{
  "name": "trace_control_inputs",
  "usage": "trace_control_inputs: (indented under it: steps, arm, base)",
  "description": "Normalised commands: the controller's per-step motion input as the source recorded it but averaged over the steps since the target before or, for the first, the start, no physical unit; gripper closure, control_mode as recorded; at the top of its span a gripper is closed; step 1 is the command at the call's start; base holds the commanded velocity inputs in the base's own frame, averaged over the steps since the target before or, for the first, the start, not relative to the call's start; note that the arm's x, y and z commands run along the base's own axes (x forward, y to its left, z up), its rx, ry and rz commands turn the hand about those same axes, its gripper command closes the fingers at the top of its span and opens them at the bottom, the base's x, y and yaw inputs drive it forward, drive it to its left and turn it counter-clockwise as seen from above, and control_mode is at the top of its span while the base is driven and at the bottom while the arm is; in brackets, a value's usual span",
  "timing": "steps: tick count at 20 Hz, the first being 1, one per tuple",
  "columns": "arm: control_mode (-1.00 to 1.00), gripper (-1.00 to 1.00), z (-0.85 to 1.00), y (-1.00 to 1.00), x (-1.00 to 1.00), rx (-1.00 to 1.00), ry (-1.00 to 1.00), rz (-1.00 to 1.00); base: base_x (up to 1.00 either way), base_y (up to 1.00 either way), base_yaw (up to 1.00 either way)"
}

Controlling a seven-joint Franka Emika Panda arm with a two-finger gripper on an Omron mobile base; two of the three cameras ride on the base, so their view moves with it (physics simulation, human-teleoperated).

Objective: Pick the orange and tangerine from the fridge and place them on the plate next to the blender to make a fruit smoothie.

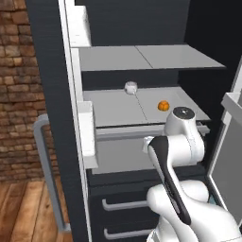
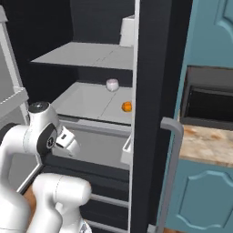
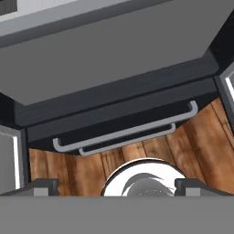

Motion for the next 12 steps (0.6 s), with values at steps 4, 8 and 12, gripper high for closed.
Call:
trace_control_inputs:
  steps: [4,8,12]
  arm:
    - [1.00,-1.00,0.00,0.00,0.00,0.00,0.00,0.00]
    - [1.00,-1.00,0.00,0.00,0.00,0.00,0.00,0.00]
    - [-1.00,-1.00,0.03,-0.10,0.05,-0.02,-0.13,-0.05]
  base:
    - [0.36,0.06,-0.25]
    - [0.15,0.00,-0.11]
    - [0.00,0.00,0.00]
